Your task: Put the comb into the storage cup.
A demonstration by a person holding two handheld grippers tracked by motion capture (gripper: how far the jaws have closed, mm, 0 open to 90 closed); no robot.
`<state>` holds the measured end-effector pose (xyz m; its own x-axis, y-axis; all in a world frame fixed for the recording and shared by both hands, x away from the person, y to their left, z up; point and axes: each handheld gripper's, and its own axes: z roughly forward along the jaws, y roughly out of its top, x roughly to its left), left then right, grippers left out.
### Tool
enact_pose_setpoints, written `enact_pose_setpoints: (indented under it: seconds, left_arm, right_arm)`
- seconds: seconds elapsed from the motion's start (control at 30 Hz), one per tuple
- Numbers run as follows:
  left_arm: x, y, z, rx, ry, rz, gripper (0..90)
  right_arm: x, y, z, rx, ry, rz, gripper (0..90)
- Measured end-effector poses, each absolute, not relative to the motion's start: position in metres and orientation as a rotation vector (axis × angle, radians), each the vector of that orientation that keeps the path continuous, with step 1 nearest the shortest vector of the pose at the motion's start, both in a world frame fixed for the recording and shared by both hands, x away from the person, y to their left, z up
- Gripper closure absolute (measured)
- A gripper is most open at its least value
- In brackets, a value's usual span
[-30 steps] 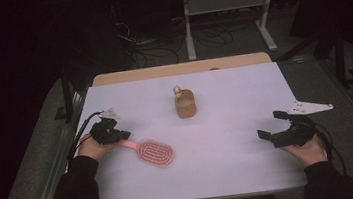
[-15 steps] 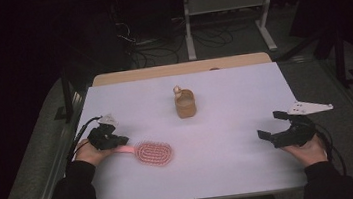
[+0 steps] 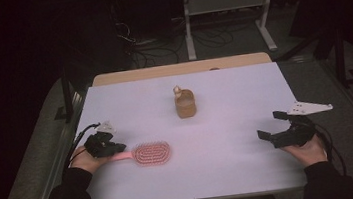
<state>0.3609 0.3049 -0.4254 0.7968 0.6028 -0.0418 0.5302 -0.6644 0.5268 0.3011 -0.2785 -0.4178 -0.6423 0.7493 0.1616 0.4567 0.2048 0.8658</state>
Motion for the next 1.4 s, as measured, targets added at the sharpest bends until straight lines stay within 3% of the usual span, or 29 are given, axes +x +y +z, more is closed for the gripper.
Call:
enact_pose_setpoints:
  seconds: [0.97, 1.4]
  left_arm:
    - [0.332, 0.311, -0.423, 2.482, 0.777, 0.208, 90.0]
    - [0.321, 0.312, -0.401, 2.513, 0.700, 0.220, 90.0]
  right_arm:
    - [0.300, -0.279, -0.417, 1.135, 2.186, 1.411, 0.0]
    - [0.300, -0.278, -0.417, 1.136, 2.189, 1.409, 0.0]
